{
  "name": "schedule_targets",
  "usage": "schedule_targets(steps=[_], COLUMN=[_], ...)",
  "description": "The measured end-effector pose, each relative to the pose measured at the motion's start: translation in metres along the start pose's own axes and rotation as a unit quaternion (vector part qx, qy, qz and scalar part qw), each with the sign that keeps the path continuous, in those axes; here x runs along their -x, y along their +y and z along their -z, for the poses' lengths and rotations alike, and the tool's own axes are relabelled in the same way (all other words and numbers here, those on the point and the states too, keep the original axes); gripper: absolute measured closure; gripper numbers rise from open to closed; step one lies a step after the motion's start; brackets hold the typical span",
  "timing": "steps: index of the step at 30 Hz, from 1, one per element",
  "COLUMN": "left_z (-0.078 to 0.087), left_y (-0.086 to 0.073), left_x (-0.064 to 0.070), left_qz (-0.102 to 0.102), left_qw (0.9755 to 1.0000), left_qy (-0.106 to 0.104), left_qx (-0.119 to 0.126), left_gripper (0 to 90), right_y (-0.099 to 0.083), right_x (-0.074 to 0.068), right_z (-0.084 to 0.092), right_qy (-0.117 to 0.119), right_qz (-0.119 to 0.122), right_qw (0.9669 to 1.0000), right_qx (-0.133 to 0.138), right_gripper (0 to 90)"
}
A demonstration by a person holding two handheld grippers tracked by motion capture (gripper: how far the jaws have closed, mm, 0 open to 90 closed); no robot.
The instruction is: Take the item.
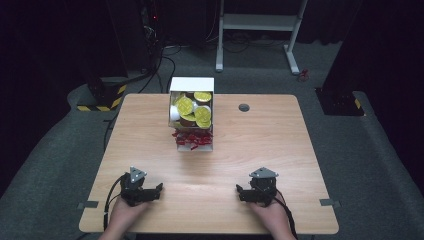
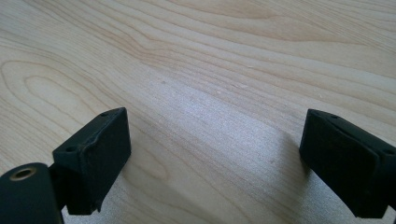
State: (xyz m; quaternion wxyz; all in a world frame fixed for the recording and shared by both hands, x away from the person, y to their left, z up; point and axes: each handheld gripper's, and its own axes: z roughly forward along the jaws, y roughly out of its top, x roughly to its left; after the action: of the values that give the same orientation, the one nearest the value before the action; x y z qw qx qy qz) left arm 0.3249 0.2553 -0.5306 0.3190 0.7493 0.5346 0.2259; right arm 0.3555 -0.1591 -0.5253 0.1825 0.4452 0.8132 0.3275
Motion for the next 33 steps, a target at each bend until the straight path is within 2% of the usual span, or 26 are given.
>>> schedule_targets(steps=[5,10,19,24,26,29,30,33], left_z=[0.000,0.000,0.001,0.002,0.002,0.002,0.002,0.003], left_y=[0.000,0.000,-0.001,-0.002,-0.003,-0.003,-0.003,-0.004], left_x=[0.000,0.001,0.002,0.002,0.002,0.003,0.003,0.003], left_qz=[-0.001,-0.012,-0.013,-0.019,-0.019,-0.017,-0.017,-0.018], left_qw=[1.0000,0.9999,0.9999,0.9997,0.9997,0.9998,0.9998,0.9998], left_qy=[-0.002,-0.005,-0.006,-0.010,-0.011,-0.012,-0.012,-0.010], left_qx=[-0.002,-0.009,-0.008,-0.008,-0.008,-0.008,-0.008,-0.007], left_gripper=[4.5,0.2,0.2,0.2,0.2,0.2,0.2,0.2], right_y=[0.000,0.000,0.002,0.003,0.003,0.005,0.008,0.011], right_x=[0.001,0.001,0.003,-0.001,-0.004,-0.007,-0.008,-0.010], right_z=[0.000,0.001,0.019,0.027,0.029,0.030,0.030,0.030], right_qy=[0.002,0.003,-0.015,-0.013,-0.009,-0.004,-0.001,0.001], right_qz=[0.002,-0.001,0.001,-0.001,-0.003,0.004,0.015,0.016], right_qw=[1.0000,1.0000,0.9989,0.9978,0.9978,0.9978,0.9975,0.9973], right_qx=[0.000,0.002,0.043,0.066,0.066,0.067,0.069,0.072], right_gripper=[8.9,9.8,9.9,9.8,9.8,9.8,9.8,9.9])
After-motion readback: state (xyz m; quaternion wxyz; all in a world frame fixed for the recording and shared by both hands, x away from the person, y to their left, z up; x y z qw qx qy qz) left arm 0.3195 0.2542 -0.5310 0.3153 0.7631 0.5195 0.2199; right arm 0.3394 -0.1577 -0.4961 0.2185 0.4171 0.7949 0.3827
